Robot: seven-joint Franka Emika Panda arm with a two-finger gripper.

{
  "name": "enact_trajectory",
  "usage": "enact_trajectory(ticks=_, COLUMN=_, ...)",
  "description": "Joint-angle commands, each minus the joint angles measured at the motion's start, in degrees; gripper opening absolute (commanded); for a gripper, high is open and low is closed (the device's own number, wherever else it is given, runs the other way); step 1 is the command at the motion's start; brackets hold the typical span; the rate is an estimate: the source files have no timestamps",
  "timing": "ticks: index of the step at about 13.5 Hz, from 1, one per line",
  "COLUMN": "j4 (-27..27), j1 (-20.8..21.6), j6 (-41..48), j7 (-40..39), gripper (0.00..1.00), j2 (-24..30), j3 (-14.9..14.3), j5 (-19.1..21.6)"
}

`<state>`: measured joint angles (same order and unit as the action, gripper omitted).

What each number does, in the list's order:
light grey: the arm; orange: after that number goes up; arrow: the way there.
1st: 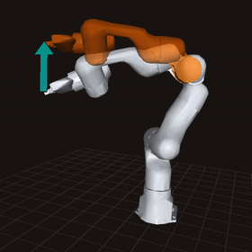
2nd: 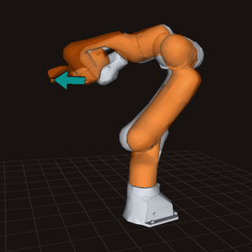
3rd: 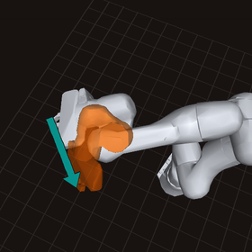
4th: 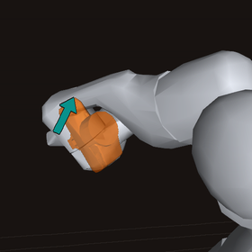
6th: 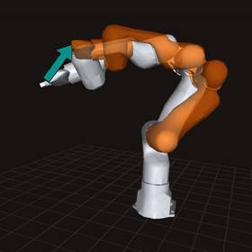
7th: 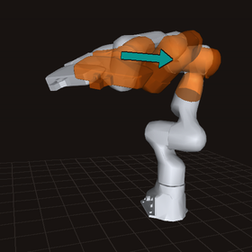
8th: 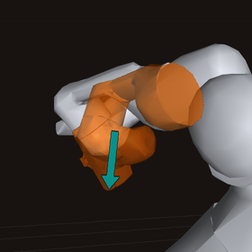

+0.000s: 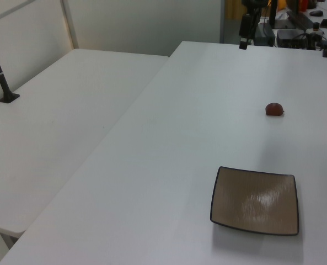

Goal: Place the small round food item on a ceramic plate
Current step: 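Move the gripper toward the small dark red food item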

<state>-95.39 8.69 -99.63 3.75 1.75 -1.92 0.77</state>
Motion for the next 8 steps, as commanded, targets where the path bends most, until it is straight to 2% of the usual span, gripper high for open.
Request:
enact_trajectory(ticks=1, j4=-2.1, j1=1.3, j6=-2.3, j7=-0.2, gripper=1.00, j2=1.2, j3=-1.1, j5=-0.9)
enact_trajectory(ticks=8, j4=-2.2, j1=1.2, j6=-1.4, j7=-0.2, gripper=1.00, j2=1.9, j3=-1.8, j5=-0.6)
